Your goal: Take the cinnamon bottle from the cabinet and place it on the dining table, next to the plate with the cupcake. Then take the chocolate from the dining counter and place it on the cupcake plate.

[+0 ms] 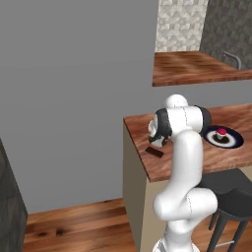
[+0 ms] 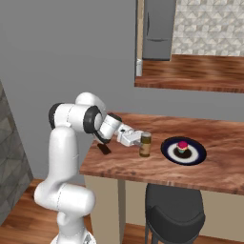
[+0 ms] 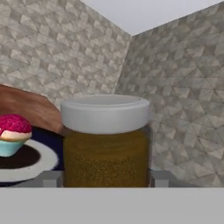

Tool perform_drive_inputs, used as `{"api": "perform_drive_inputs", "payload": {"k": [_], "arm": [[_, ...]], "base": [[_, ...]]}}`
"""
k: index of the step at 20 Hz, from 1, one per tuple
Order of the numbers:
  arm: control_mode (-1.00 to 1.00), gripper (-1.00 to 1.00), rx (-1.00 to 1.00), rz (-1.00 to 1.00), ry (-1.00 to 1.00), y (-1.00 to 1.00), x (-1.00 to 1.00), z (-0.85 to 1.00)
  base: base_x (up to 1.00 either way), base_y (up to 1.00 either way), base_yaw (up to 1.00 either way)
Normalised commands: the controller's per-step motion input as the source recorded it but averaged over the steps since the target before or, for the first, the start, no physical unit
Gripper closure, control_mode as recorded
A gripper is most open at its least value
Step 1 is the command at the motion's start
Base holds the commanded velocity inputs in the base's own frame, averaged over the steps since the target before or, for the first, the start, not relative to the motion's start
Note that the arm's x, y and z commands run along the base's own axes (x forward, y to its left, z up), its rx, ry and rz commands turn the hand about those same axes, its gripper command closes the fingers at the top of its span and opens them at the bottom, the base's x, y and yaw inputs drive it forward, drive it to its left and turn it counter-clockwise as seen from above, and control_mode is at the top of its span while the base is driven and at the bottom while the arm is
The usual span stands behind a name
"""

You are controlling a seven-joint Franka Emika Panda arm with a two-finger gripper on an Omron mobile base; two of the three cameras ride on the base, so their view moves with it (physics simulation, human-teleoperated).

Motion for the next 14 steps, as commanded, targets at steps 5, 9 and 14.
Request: {"api": "perform_drive_inputs", "payload": {"k": [5,9,14], "arm": [[-1.0,-1.0,-0.14,-0.05,-0.26,0.2,-0.13,-0.46],[-1.0,-1.0,-0.13,-0.05,-0.29,0.12,-0.14,-0.33],[-1.0,-1.0,-0.15,-0.06,-0.33,0.13,-0.21,-0.15]], "base": [[0.0,0.0,0.0],[0.0,0.0,0.0],[0.0,0.0,0.0]]}}
